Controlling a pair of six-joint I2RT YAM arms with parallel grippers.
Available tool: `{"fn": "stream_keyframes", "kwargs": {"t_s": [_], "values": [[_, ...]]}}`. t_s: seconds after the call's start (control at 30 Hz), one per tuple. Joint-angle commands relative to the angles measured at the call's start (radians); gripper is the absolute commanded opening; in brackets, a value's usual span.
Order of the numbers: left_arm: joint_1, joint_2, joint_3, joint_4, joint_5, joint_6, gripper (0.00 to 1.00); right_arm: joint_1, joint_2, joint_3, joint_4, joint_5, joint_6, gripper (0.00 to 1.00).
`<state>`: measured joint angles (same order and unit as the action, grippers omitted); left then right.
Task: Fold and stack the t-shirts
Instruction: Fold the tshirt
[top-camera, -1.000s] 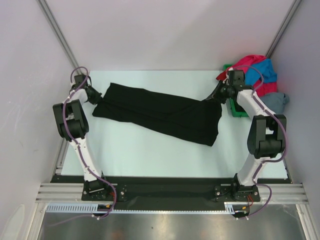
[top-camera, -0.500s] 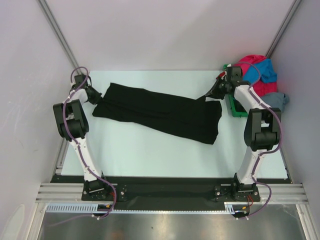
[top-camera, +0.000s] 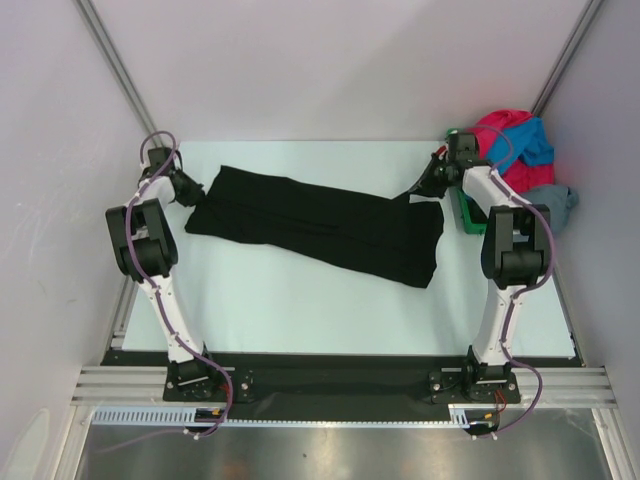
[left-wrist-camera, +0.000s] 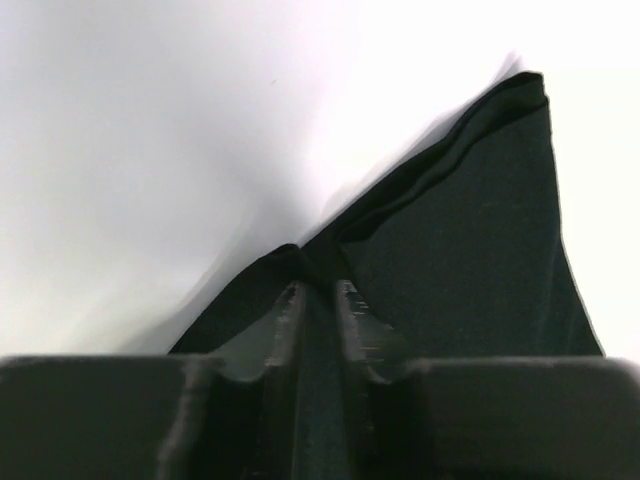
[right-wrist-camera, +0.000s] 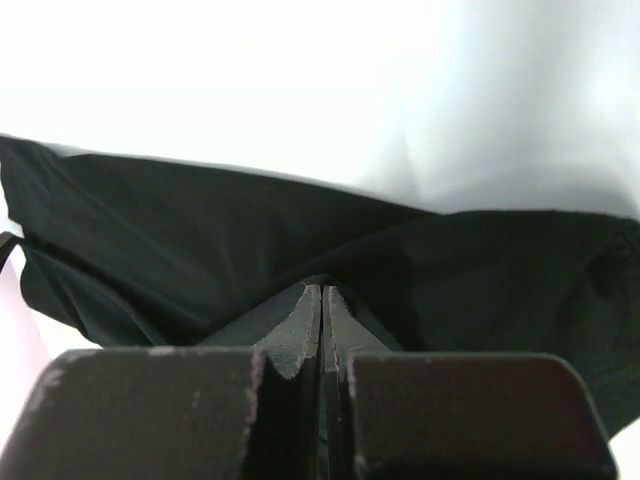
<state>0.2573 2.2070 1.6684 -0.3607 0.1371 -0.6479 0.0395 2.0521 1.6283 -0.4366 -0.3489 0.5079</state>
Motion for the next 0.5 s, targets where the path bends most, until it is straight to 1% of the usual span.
{"fn": "stream_keyframes", "kwargs": {"t_s": [0.0, 0.07, 0.1, 0.13, 0.17, 0.2, 0.23, 0.27, 0.3, 0.33, 0.37, 0.43, 0.47], "values": [[-0.001, 0.003, 0.048, 0.026, -0.004, 0.025, 0.26, -0.013, 0.026, 0.071, 0.019, 0.021, -0.012, 0.01], [-0.001, 0.002, 0.059, 0.023, 0.004, 0.051, 0.33, -0.015, 0.057, 0.122, -0.019, 0.040, -0.029, 0.10], [-0.001, -0.003, 0.079, 0.011, -0.007, 0.062, 0.39, -0.019, 0.065, 0.145, -0.043, 0.089, -0.064, 0.17], [-0.003, -0.010, 0.089, -0.022, -0.020, 0.079, 0.41, -0.018, 0.069, 0.200, -0.109, 0.126, -0.083, 0.21], [-0.001, -0.029, 0.091, -0.030, -0.045, 0.115, 0.43, -0.015, 0.062, 0.218, -0.143, 0.164, -0.109, 0.28], [0.000, -0.090, 0.083, -0.032, -0.068, 0.128, 0.49, -0.010, 0.045, 0.228, -0.168, 0.224, -0.127, 0.41], [0.000, -0.121, 0.053, -0.034, -0.106, 0.142, 0.52, -0.001, 0.024, 0.222, -0.194, 0.250, -0.152, 0.45], [0.000, -0.150, 0.041, -0.034, -0.122, 0.172, 0.55, 0.002, -0.037, 0.178, -0.200, 0.273, -0.154, 0.48], [0.000, -0.218, 0.001, -0.037, -0.131, 0.178, 0.69, 0.008, -0.073, 0.138, -0.195, 0.292, -0.154, 0.56], [0.002, -0.249, -0.028, -0.035, -0.131, 0.182, 0.71, 0.020, -0.111, 0.093, -0.176, 0.294, -0.149, 0.59], [0.005, -0.285, -0.060, -0.032, -0.123, 0.185, 0.71, 0.031, -0.200, -0.015, -0.162, 0.286, -0.147, 0.62], [0.013, -0.369, -0.174, -0.002, -0.099, 0.180, 0.72, 0.054, -0.280, -0.121, -0.131, 0.262, -0.135, 0.66], [0.019, -0.392, -0.217, 0.017, -0.065, 0.165, 0.72, 0.074, -0.318, -0.219, -0.116, 0.198, -0.118, 0.68]]}}
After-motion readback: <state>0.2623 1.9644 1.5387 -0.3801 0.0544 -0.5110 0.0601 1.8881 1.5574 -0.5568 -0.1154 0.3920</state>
